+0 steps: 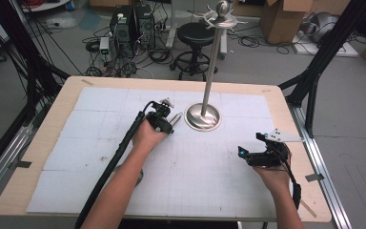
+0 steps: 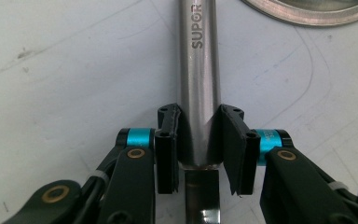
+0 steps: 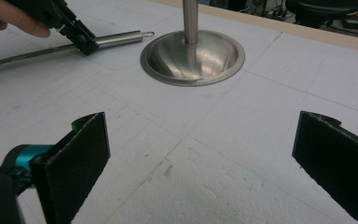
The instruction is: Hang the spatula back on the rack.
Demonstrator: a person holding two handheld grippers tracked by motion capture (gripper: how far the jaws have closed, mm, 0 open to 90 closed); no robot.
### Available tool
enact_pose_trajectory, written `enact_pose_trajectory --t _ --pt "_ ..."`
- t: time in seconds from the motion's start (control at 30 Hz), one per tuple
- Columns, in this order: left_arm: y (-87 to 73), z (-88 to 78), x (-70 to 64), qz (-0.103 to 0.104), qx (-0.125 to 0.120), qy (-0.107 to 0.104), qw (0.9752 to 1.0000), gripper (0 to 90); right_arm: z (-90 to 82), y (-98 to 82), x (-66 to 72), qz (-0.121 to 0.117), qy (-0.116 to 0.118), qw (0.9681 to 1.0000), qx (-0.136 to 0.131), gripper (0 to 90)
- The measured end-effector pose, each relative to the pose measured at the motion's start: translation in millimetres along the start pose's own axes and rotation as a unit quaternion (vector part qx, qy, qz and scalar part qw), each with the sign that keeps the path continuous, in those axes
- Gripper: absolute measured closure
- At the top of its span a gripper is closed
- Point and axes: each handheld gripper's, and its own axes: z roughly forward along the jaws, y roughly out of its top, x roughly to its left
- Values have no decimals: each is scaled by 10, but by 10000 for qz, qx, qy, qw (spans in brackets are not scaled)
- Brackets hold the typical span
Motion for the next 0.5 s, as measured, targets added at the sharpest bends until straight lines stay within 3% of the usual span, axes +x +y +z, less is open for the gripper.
enact_pose_trajectory --t 0.2,0.5 --pt "3 -41 -43 131 -51 18 9999 685 0 -1 2 1 -5 10000 4 28" --pt "17 -336 -60 257 -387 -106 9989 687 2 1 9 -23 -11 10000 15 27"
